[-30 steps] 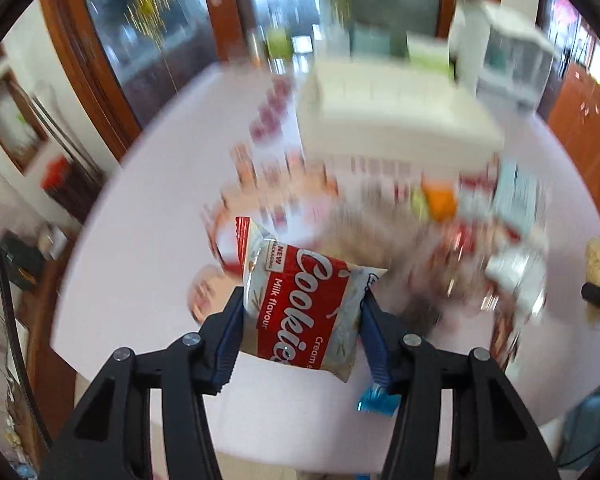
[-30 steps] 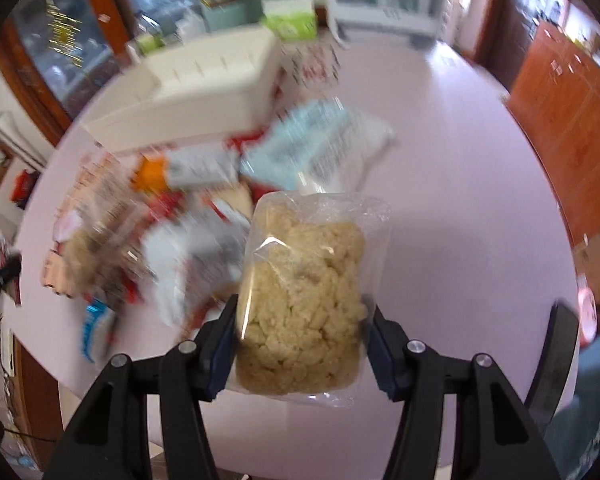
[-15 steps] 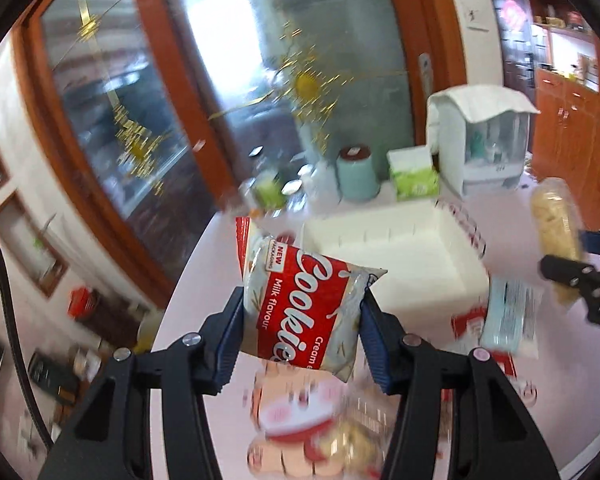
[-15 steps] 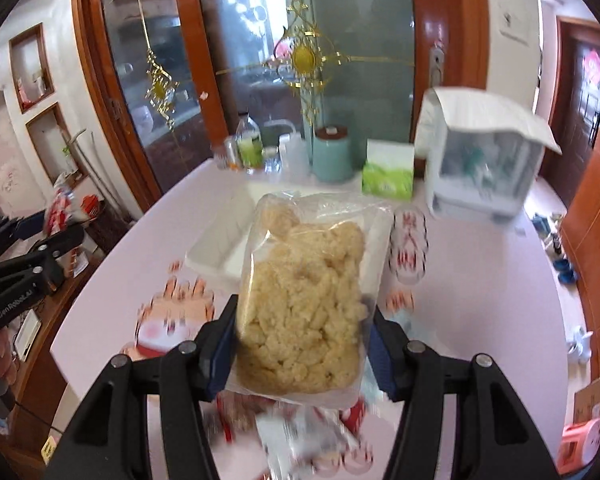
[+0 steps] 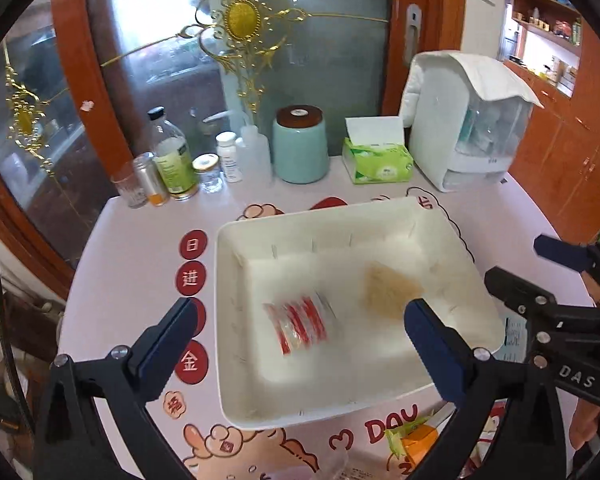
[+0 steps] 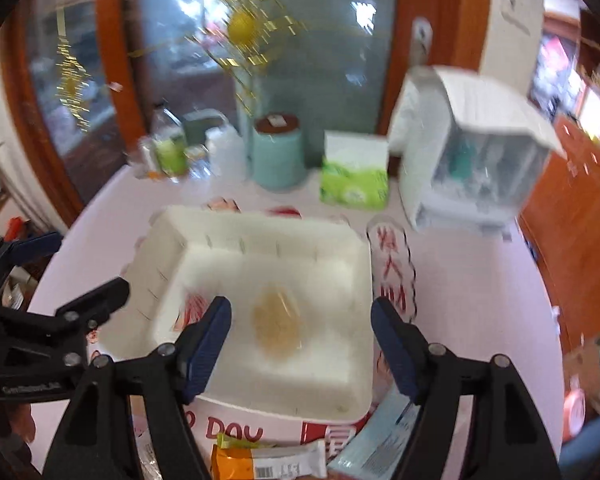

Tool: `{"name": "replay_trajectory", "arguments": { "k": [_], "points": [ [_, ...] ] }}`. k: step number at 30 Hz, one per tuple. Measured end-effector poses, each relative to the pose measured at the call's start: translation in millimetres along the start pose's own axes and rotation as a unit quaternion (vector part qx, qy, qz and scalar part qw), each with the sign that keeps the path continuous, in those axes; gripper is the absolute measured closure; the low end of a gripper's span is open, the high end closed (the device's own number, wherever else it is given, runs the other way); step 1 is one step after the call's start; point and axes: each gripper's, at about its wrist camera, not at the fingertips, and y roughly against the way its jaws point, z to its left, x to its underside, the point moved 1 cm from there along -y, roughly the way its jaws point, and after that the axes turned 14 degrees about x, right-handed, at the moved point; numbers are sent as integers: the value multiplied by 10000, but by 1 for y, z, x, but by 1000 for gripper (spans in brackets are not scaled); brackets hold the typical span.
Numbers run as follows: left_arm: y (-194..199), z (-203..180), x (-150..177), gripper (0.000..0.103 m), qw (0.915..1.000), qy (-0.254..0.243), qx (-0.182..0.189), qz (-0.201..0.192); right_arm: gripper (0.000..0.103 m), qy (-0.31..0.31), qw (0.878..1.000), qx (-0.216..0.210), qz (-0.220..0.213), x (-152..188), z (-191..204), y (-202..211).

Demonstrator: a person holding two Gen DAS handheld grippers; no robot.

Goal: Organize snacks
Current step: 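Carry both packets into the white tray and open both tools, then move both tools back over the snack pile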

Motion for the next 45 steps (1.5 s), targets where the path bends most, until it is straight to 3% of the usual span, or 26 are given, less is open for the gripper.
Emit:
{"name": "replay_trajectory", "arguments": {
  "k": [4, 9, 14, 19, 25, 37, 45],
  "points": [
    [-3, 0, 13, 1, 9993, -327, -153, -31, 30, -74, 9992, 43, 402, 17, 2, -13],
    [10, 5, 25, 1, 9994, -292, -159, -42, 30, -220, 9987, 129, 444, 27, 4, -4],
    [33, 10, 39, 1, 9996, -20, -227, -157, 30, -558, 9984, 42, 41, 34, 3, 20],
    [58, 7, 55, 1, 9984, 84, -454, -313, 30, -369, 9985, 90, -393, 39, 7, 50],
    [106, -12, 76, 1, 9945, 339, -750, -647, 30, -209, 9989, -328, -249, 52, -1, 75],
    [175, -84, 139, 1, 9914, 534, -704, -964, 30, -23, 9967, -211, -779, 124, -56, 159],
    [209, -112, 190, 1, 9894, 231, -914, -1104, 30, -176, 9973, -158, -691, 175, -93, 173]
  ]
}}
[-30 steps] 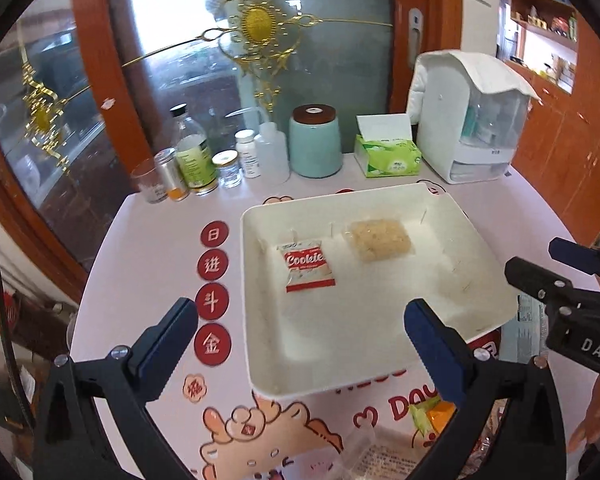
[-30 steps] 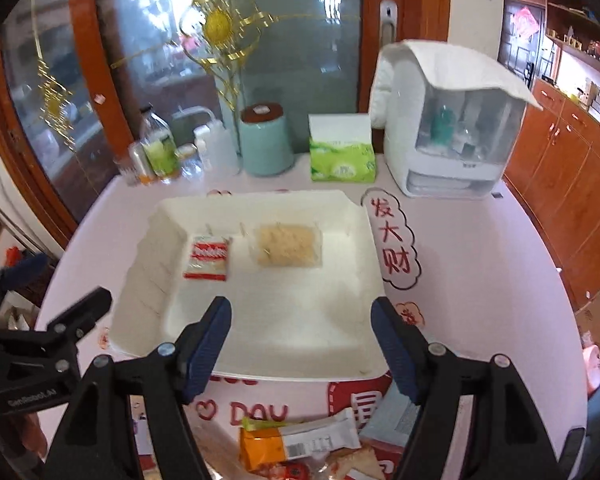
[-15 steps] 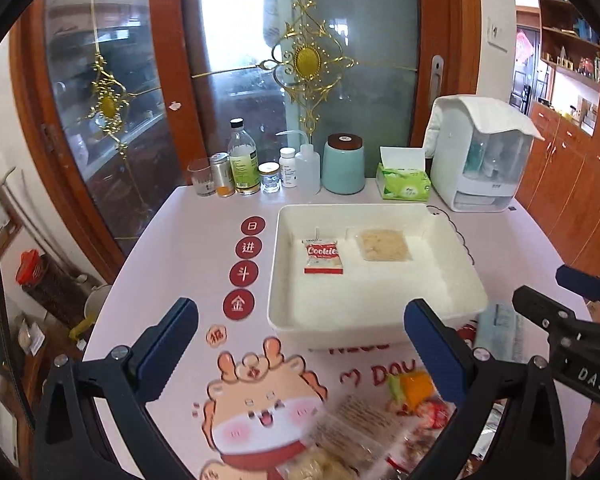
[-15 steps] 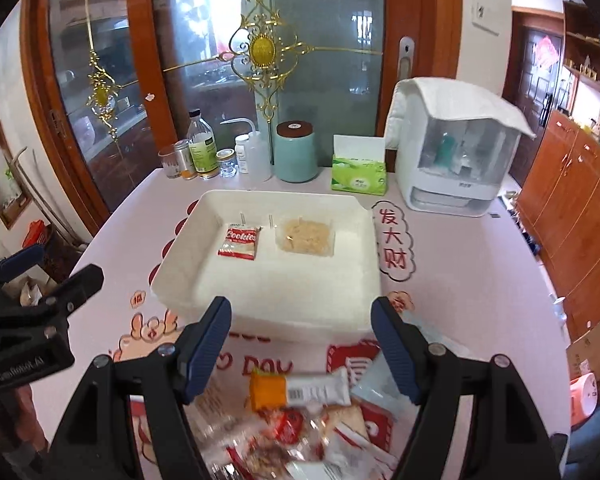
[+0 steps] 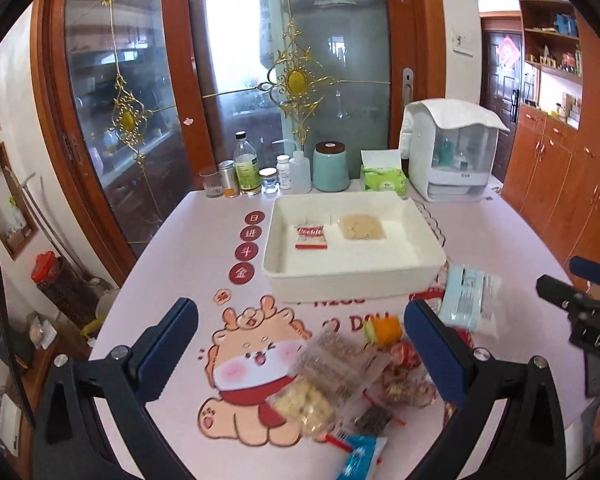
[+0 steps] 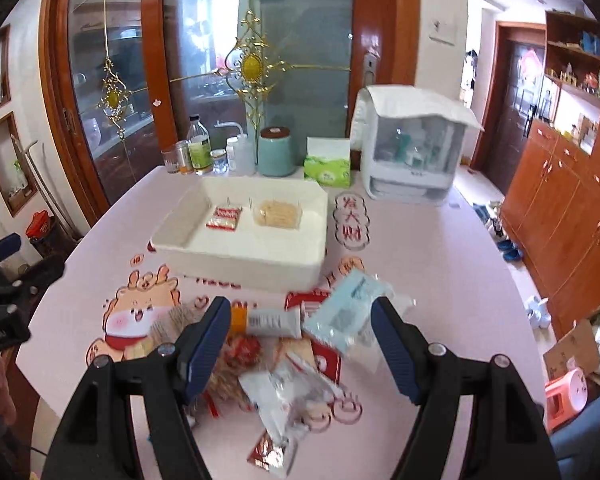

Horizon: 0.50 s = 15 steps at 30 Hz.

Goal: Organize snacks
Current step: 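Move both tools back over the snack pile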

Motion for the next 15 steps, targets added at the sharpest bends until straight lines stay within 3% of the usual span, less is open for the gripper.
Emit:
{"name": "replay_trajectory", "arguments": {
  "k": [8, 15],
  "points": [
    [6, 5, 55, 0, 9990, 99, -96, 419, 30, -99, 9996, -31, 255, 58, -11, 8],
    [-20, 1, 100, 1, 9943, 206, -32, 1049, 30, 21, 9975, -87, 706, 99, -3, -7]
  ]
}}
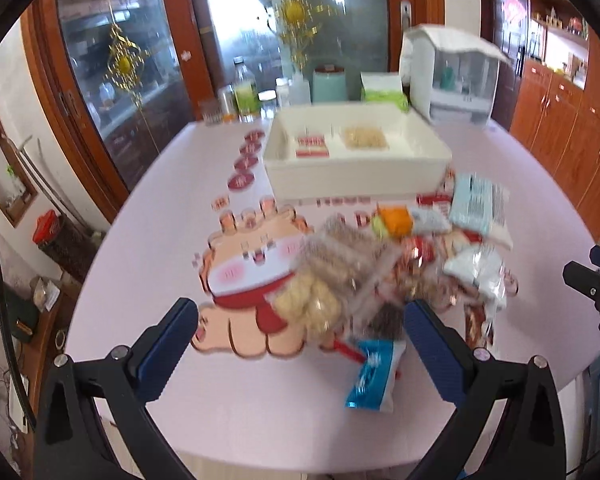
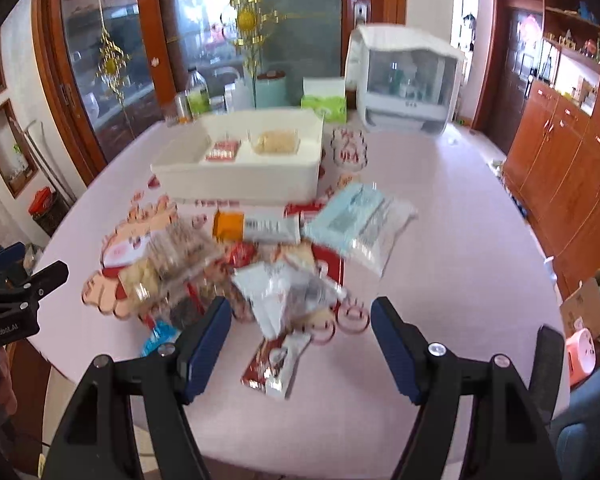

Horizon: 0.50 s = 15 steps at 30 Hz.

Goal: Organize snacks
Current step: 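Move both tools back over the snack pile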

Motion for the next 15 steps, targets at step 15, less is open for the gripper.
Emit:
{"name": "replay_trajectory", "arguments": {
  "k": [15],
  "points": [
    [-60, -24, 40, 1, 9943, 31, 328, 1010, 30, 81, 9968, -72, 787, 40, 16, -44]
  ]
}}
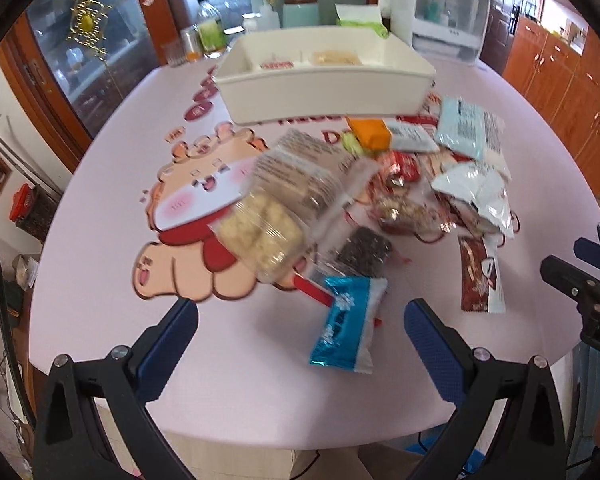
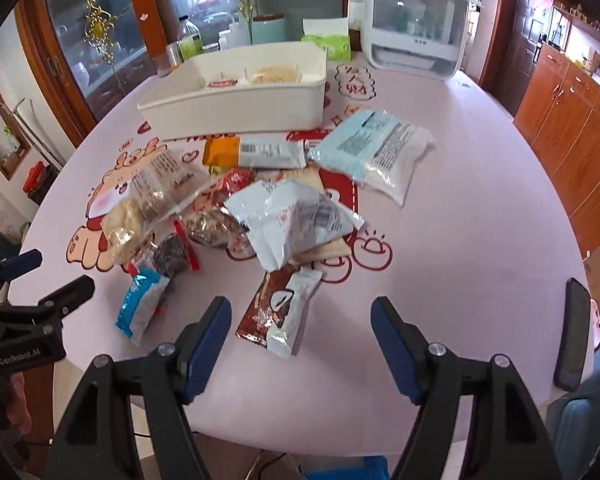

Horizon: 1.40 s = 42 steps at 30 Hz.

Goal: Organize snacks
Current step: 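Move both tools back over the snack pile, then grasp the blue candy with left tool while right tool grasps brown chocolate bar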

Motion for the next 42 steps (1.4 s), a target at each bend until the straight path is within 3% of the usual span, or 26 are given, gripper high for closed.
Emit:
{"name": "replay_trajectory", "arguments": {
  "k": [6, 11, 17, 21, 25, 28, 30, 31, 32, 33, 42],
  "points": [
    [-26, -8, 5, 1, 9993, -39, 129, 361, 30, 50, 9997, -5, 248, 4, 6, -20],
    [-52, 0, 9, 4, 9968, 242, 270, 709, 30, 52, 9987, -86, 496, 9, 14, -41],
    [-75, 15, 16, 6, 9936, 608, 394, 863, 30, 53, 9974, -136, 703, 7, 27, -61],
    [-87, 22, 18, 16, 9899, 860, 525, 998, 30, 124, 9965, 86, 824, 2, 39, -77],
    [-88, 21, 16, 23, 9916, 764, 446, 946, 34, 266, 9946, 331, 948, 4, 49, -90],
    [-87, 18, 17, 37, 9935, 614, 246, 926, 41, 294, 9953, 321, 861, 4, 51, -88],
    [-85, 16, 16, 53, 9940, 562, 278, 893, 55, 334, 9956, 295, 819, 4, 52, -86],
    [-84, 14, 15, 58, 9941, 541, 297, 892, 56, 380, 9955, 298, 818, 4, 53, -86],
    [-83, 13, 15, 70, 9943, 503, 312, 883, 58, 382, 9955, 282, 822, 4, 53, -85],
    [-83, 12, 13, 73, 9942, 492, 336, 891, 63, 377, 9955, 277, 820, 5, 54, -84],
    [-60, 23, 22, 75, 9930, 614, 590, 815, 69, 400, 9955, -58, 861, 16, 48, -66]
  ]
}}
